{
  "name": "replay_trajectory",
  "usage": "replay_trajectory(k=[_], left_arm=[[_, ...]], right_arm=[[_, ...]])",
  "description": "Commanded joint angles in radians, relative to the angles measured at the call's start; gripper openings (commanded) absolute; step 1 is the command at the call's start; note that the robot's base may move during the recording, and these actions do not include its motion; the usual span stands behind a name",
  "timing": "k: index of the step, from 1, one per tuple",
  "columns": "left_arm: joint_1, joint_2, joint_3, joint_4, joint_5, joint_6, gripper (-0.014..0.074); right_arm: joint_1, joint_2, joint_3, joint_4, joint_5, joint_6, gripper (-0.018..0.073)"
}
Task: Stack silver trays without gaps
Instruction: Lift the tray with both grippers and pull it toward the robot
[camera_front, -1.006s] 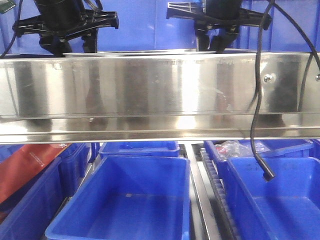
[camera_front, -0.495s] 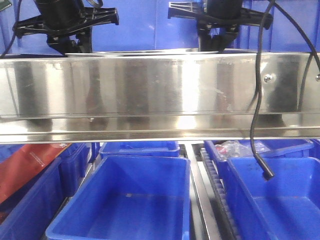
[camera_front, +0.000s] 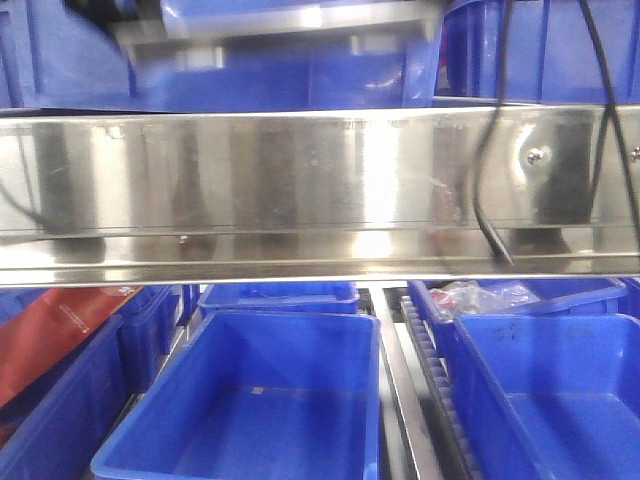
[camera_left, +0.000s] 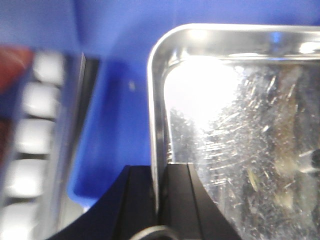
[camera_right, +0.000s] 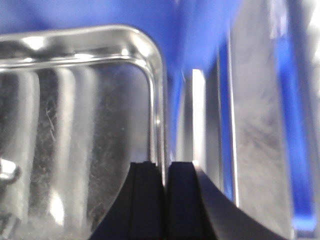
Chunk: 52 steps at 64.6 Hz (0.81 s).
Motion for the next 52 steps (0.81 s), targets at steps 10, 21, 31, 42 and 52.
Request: replay_trajectory(k=[10,21,31,42,52], left_arm=[[-0.094,-0.173,-0.010,0.111,0.032,-0.107,-0.0017],[-0.160,-0.272,-0.010,0.212,0.059,-0.171,-0.0017],[-0.223,-0.320,-0.011,0.246,0.089,-0.198,-0.0017],[-0.268,-0.310,-0.052,0.253,0.094,-0.199,-0.0017],[-0.271,-0.290,-0.112,0.260,0.096,-0.199,-0.0017]], right_arm=[[0.051,-0.131,-0.013,-0.112,0.046,0.041,-0.0078],[0.085,-0.240,-0.013,-0.122,0.075,0.041,-0.0078],[0.128,-0.319,-0.013,-0.178,0.107,0.052,-0.0078],[0.153,-0.380,0.001,-0.193,0.107,0.083,-0.0078],[0.153,-0.418,0.073,-0.193,0.107,0.095,-0.0078]])
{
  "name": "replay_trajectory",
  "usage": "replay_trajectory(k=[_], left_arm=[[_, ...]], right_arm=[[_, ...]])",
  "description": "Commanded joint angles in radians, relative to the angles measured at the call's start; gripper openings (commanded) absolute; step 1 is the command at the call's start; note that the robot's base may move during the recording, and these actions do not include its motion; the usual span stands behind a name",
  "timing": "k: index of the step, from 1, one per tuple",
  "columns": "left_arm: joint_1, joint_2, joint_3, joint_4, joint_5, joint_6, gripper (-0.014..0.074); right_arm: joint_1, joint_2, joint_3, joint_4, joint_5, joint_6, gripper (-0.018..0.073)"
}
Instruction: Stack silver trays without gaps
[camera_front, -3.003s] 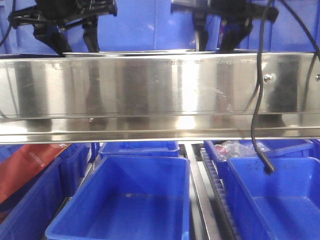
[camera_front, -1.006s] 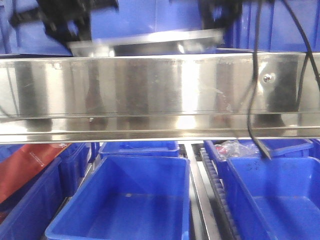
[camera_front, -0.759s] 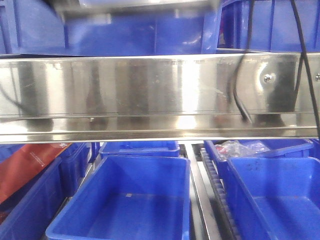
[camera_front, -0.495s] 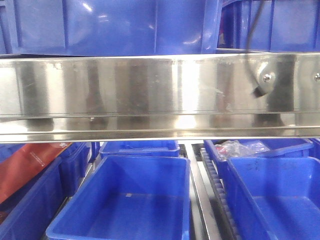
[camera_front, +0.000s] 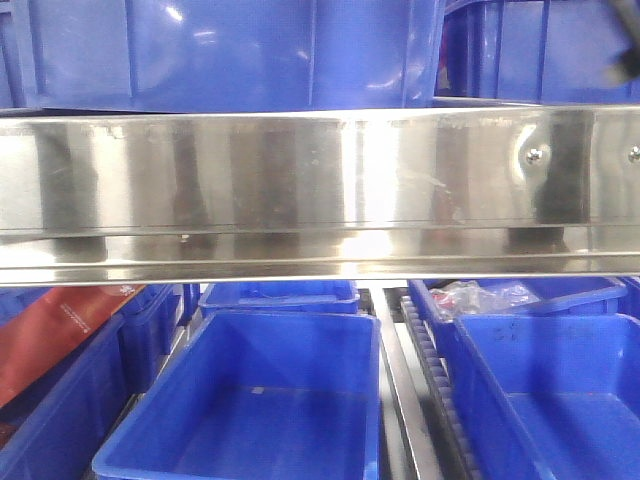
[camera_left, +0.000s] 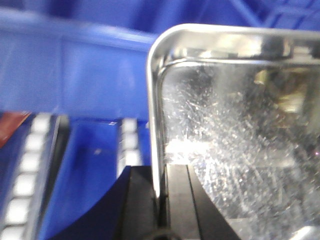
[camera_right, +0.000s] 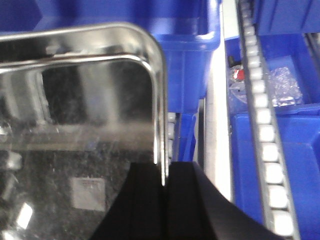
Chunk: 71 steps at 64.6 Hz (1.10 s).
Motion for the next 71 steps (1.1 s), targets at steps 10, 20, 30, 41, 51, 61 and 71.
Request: replay_trajectory(k=[10,20,30,41,51,61,71], left_arm=[[-0.009,0.029,-0.067,0.027,-0.007,0.009,-0.0017],[-0.009,0.043,-0.067,0.027,0.017,0.011,-0.0017],[-0.009,0.043,-0.067,0.027,0.008,0.011,-0.0017],[-0.009,0.043,-0.067,0.027,0.014,0.011,-0.0017],[-0.009,0.043,-0.067,0.020,0.028,0.011,-0.0017],[-0.009,0.043,-0.067,0.019,0.047,0.011,-0.0017],[-0.009,0.043,-0.067,0.019,0.047,0.011,-0.0017]], right_arm=[[0.001,-0.033,0.072,-0.029,-0.056,0.015,-0.0078],[0.001,-0.035,0.072,-0.029,-0.067,0.020,-0.0078],[0.001,-0.035,0.075,-0.029,-0.087,0.020,-0.0078],[0.001,-0.033,0.075,-0.029,-0.106,0.020,-0.0078],[0.001,-0.033,0.075,-0.029,-0.118,0.020,-0.0078],[0.001,-0.033,0.075,-0.029,-0.147,0.020,-0.0078],[0.001,-0.033,0.075,-0.029,-0.150,0.020,-0.0078]])
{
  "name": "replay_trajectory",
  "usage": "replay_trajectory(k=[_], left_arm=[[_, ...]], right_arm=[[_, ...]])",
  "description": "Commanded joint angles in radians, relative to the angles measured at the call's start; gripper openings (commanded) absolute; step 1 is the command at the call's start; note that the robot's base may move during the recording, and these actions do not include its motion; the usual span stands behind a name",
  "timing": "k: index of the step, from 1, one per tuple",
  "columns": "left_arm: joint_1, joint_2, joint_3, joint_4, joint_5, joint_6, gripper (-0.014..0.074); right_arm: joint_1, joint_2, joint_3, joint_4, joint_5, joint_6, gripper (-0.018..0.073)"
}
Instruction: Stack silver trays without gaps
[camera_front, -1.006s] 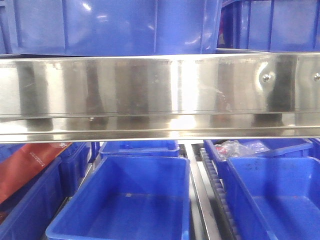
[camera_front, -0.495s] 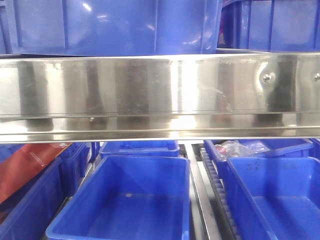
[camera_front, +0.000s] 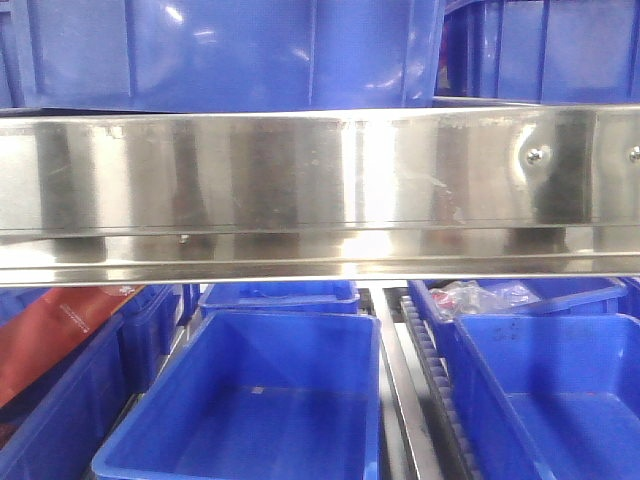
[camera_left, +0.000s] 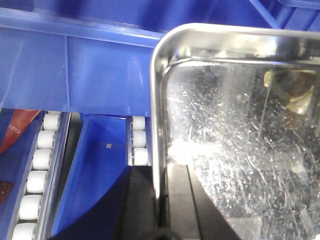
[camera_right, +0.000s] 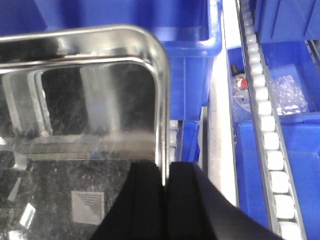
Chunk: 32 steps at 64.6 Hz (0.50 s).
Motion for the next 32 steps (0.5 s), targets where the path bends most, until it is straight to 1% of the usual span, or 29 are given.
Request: replay_trajectory(k=[1,32], left_arm=[[-0.007,-0.003,-0.016,0.004,-0.020,0.002,-0.0017],[-0.007,-0.003,-0.016,0.004,-0.023,0.002,-0.0017]], right_arm=[[0.001,-0.009,-0.001,-0.018,-0.052,-0.009,-0.0078],[0.001,-0.009,-0.001,-0.018,-0.054,-0.009,-0.0078]])
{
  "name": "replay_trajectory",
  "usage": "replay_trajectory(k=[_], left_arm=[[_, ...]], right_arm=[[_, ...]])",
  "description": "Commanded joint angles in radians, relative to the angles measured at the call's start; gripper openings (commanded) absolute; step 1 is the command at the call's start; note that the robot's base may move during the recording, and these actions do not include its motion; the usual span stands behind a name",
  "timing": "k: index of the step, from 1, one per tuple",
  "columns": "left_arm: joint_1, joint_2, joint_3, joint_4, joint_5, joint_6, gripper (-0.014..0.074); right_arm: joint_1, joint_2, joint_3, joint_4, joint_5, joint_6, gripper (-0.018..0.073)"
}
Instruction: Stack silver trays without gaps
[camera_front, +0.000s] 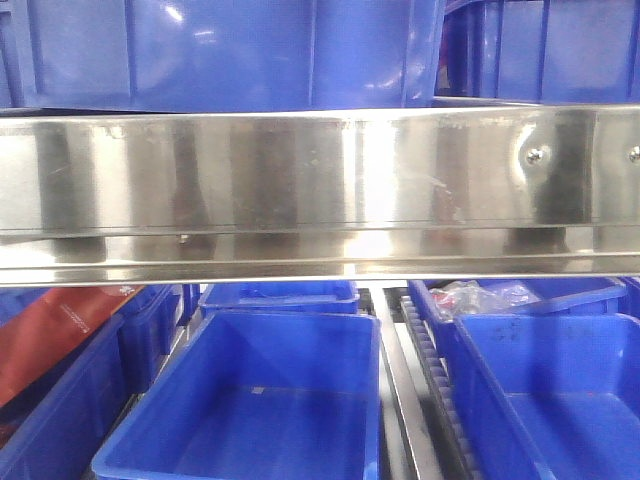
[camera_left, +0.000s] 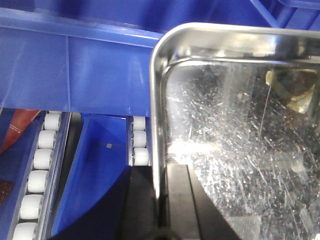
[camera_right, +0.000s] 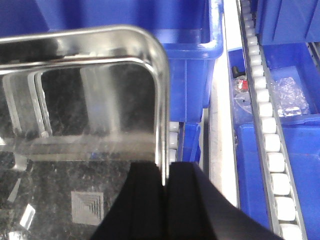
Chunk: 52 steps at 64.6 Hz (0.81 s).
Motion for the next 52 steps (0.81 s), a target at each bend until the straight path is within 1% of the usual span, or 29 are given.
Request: replay_trajectory(k=[1,52], left_arm=[[-0.007,-0.003,-0.011,0.004,-0.026,0.002,-0.0017],[-0.007,-0.003,-0.011,0.004,-0.026,0.002,-0.0017]], right_arm=[[0.001,-0.009,-0.001,-0.018,-0.047,-0.009,-0.0078],[0.001,-0.009,-0.001,-0.018,-0.047,-0.009,-0.0078]])
